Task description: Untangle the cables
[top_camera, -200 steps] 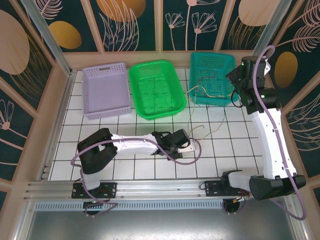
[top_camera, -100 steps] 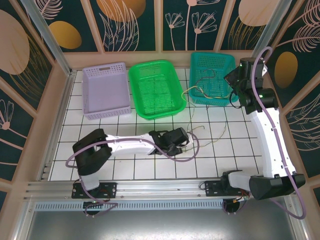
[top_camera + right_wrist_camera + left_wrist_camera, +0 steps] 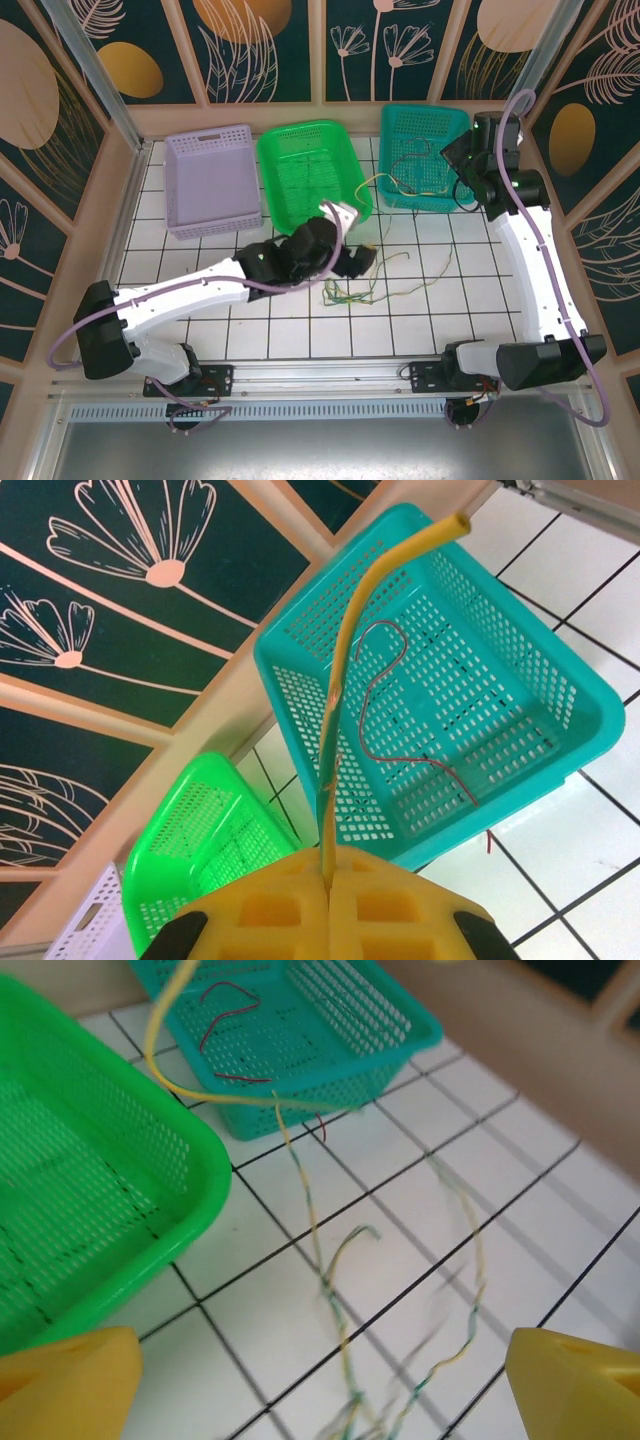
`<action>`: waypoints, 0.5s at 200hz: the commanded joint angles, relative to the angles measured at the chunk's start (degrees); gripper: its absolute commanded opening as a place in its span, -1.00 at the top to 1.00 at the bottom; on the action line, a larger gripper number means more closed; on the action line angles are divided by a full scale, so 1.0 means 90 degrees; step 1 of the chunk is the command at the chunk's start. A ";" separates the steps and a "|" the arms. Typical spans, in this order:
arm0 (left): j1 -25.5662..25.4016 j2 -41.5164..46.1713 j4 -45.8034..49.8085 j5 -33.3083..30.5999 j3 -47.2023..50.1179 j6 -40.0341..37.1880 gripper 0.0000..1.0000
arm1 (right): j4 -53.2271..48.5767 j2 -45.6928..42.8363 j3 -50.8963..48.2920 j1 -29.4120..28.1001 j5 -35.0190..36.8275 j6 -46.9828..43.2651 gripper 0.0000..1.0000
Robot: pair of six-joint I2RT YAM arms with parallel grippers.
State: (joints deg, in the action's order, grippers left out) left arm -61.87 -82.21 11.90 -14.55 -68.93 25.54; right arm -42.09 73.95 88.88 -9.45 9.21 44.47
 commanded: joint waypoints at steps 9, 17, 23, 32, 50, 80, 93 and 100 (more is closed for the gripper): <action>0.0494 -0.0352 -0.0246 0.0769 -0.0515 0.2370 -0.86 | 0.0217 0.0071 0.0236 0.0025 -0.0393 0.0224 1.00; 0.0583 -0.0440 -0.0389 0.0929 -0.0594 0.2601 -0.86 | 0.0196 0.0091 0.0250 0.0012 -0.0458 0.0271 1.00; 0.0622 -0.0519 -0.0463 0.0975 -0.0655 0.2764 -0.86 | 0.0181 0.0101 0.0251 0.0006 -0.0476 0.0306 1.00; 0.0683 -0.0629 -0.0556 0.1063 -0.0735 0.3002 -0.86 | 0.0184 0.0104 0.0226 0.0006 -0.0550 0.0351 1.00; 0.0861 -0.0836 -0.0581 0.1220 -0.0835 0.3455 -0.85 | 0.0222 0.0103 0.0188 -0.0006 -0.0675 0.0459 1.00; 0.1101 -0.0982 -0.0636 0.1215 -0.0857 0.3680 -0.78 | 0.0236 0.0083 0.0173 -0.0033 -0.0821 0.0577 1.00; 0.1196 -0.0982 -0.0956 0.1340 -0.0742 0.3757 -0.69 | 0.0233 0.0075 0.0173 -0.0050 -0.0858 0.0596 1.00; 0.1226 -0.1001 -0.1086 0.1405 -0.0709 0.3769 -0.59 | 0.0223 0.0075 0.0164 -0.0044 -0.0872 0.0619 1.00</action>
State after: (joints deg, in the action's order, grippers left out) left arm -52.18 -90.96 7.55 -4.45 -75.18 55.61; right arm -41.74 74.74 89.32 -9.47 3.18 48.53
